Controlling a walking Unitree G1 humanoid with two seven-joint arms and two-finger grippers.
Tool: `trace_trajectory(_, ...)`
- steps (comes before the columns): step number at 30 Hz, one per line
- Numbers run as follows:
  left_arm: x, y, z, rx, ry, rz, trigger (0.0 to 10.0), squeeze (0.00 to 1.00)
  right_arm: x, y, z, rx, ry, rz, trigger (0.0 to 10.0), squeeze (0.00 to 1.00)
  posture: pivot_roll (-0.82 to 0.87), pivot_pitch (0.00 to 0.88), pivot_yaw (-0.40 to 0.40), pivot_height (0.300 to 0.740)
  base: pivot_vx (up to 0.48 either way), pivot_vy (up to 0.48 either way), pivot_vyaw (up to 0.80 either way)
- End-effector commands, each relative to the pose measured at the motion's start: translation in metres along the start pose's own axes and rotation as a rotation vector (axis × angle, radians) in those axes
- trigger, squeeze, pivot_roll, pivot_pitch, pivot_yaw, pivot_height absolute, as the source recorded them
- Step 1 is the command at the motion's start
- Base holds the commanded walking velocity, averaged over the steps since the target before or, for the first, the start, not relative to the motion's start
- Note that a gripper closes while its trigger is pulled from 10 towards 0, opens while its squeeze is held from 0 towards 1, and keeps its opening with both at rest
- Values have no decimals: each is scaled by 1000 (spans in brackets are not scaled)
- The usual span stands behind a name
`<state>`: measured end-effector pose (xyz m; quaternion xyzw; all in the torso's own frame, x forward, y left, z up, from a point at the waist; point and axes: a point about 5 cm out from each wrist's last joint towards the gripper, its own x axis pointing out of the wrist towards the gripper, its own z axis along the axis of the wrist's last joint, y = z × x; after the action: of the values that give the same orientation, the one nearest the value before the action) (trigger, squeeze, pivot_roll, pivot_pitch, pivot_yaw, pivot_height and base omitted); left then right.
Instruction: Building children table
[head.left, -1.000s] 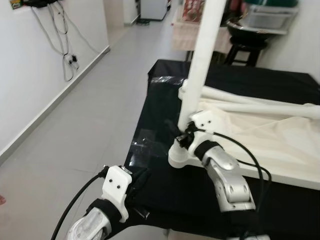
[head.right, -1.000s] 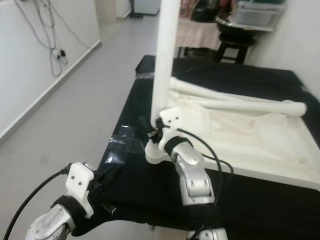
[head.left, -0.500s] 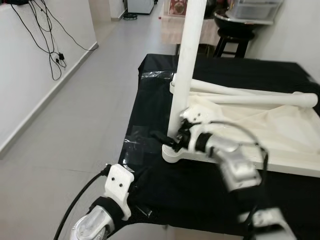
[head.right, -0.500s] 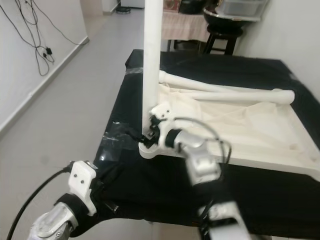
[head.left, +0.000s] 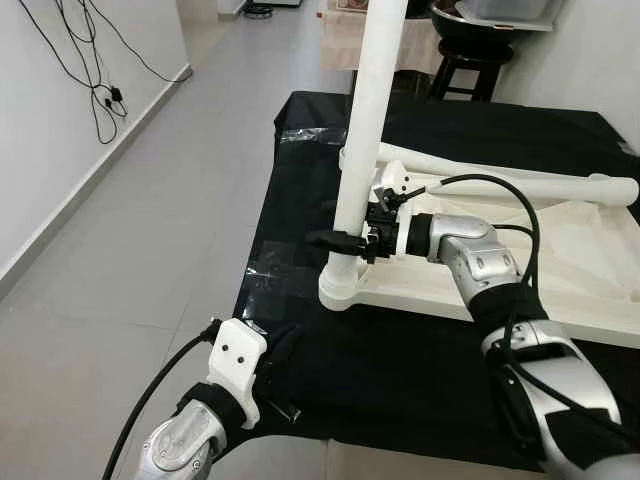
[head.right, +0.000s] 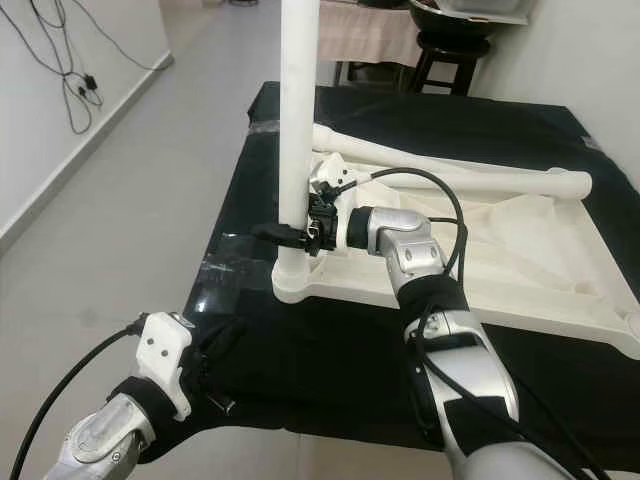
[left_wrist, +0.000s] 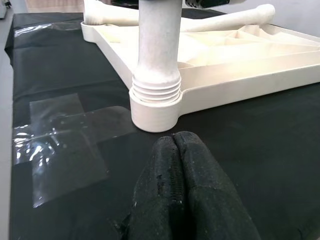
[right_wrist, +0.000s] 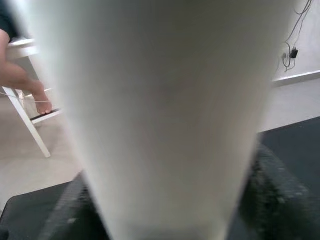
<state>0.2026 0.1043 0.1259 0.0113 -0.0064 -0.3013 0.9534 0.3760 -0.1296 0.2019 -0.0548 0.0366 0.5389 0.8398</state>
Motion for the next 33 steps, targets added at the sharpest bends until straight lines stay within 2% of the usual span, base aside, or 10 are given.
trace_trajectory(1,0,-3,-2,-2,4,-5,10000,0,-6,-2,-5,6,-6,-22,0,0,64,54,-83,740,0,0,0)
trace_trajectory(9,-1,-4,-1,-5,3,-9,10000,0,-33,-3,-25,8,-11,-129,0,0,54,63,-77,740,0,0,0)
trace_trajectory(15,-3,-1,-1,-4,5,-9,10000,0,-30,15,-67,140,67,-750,0,0,40,70,-68,740,0,0,0)
trace_trajectory(16,-2,0,-1,-1,7,-11,10000,0,6,59,-75,174,48,-679,0,0,51,72,-66,740,0,0,0)
trace_trajectory(18,-2,0,-1,0,8,-12,10000,0,17,72,-73,162,37,-613,0,0,51,72,-66,740,0,0,0)
trace_trajectory(27,0,0,-1,4,0,4,10000,0,32,55,-63,64,84,-509,0,0,52,58,-84,740,0,0,0)
trace_trajectory(28,1,1,-1,5,0,9,10000,0,28,50,-57,108,70,-458,10000,447,57,52,-82,740,0,0,0)
trace_trajectory(29,1,1,-1,5,0,9,10000,0,28,50,-57,108,70,-458,10000,447,57,52,-82,740,0,0,0)
trace_trajectory(30,1,1,-1,6,1,6,10000,0,25,48,-52,121,58,-451,10000,1000,57,52,-82,740,0,0,0)
trace_trajectory(33,2,0,-1,5,2,1,10000,0,18,44,-39,108,28,-362,10000,1000,52,48,-79,740,0,0,0)
